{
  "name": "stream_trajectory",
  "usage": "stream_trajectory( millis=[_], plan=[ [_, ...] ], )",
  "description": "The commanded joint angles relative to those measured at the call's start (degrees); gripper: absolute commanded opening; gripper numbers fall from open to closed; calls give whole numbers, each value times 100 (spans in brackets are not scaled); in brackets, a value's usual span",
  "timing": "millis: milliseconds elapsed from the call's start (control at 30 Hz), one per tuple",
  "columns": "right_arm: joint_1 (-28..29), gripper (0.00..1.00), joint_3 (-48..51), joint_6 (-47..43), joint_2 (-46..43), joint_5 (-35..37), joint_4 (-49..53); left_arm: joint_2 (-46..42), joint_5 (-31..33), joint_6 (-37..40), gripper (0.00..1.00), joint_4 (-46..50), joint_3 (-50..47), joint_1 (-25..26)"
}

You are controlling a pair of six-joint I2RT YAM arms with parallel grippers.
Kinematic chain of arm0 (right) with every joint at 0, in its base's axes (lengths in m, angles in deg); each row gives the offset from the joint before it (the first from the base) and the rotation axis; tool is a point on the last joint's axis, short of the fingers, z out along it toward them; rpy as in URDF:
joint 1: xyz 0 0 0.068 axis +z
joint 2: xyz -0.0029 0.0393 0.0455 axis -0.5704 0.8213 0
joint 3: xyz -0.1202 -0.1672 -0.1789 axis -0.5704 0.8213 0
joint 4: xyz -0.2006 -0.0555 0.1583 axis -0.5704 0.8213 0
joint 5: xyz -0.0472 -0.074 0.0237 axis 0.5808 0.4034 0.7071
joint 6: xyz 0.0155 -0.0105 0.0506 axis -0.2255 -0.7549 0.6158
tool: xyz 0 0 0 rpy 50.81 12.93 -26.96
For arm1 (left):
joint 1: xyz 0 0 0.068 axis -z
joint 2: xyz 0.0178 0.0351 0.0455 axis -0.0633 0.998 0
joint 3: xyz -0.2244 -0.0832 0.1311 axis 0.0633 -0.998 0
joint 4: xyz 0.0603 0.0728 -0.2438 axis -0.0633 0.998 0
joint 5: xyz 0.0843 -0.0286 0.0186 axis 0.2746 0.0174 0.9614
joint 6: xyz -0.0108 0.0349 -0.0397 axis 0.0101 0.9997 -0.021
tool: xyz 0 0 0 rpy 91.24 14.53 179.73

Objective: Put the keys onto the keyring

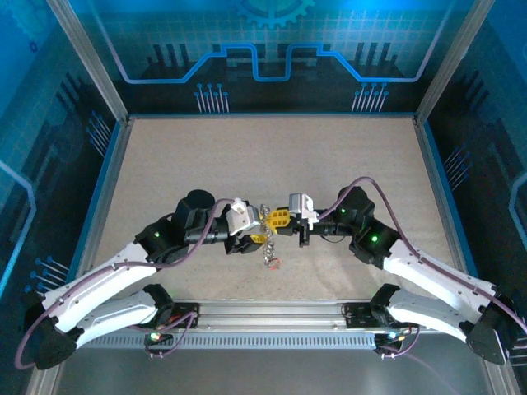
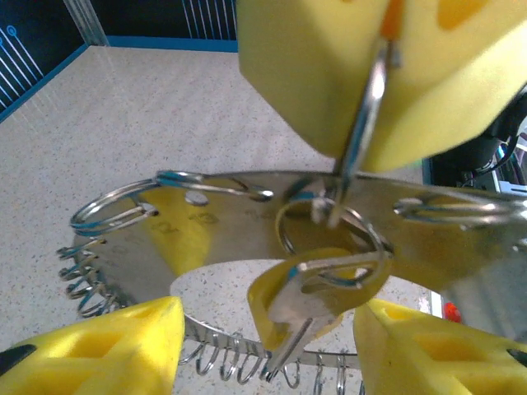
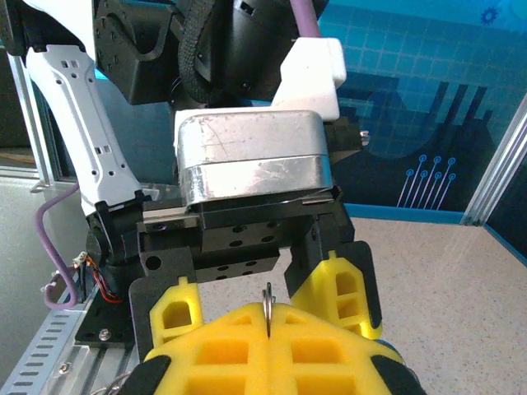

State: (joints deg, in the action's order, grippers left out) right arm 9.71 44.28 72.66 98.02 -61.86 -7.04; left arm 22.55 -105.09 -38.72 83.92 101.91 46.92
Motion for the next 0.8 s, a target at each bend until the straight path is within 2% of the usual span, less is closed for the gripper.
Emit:
stream_trajectory(
  millis=[0, 67, 200, 533, 767],
  plan=[
    [-67, 0, -166, 86, 36, -107, -337, -176, -282, -353, 58, -685, -239, -15],
    [-71, 0, -200, 85, 80, -105, -349, -162, -364, -523, 57, -968, -358, -20],
    [-64, 0, -273, 84, 141, -122, -346, -185, -434, -593, 47, -1209, -477, -11],
    [-62, 0, -286, 76, 134, -72, -301, -301, -633, -215, 21, -552, -279, -22],
    [-67, 0, -345, 15, 133, -80, -193, -369, -634, -41, 11, -294, -251, -17]
  ],
)
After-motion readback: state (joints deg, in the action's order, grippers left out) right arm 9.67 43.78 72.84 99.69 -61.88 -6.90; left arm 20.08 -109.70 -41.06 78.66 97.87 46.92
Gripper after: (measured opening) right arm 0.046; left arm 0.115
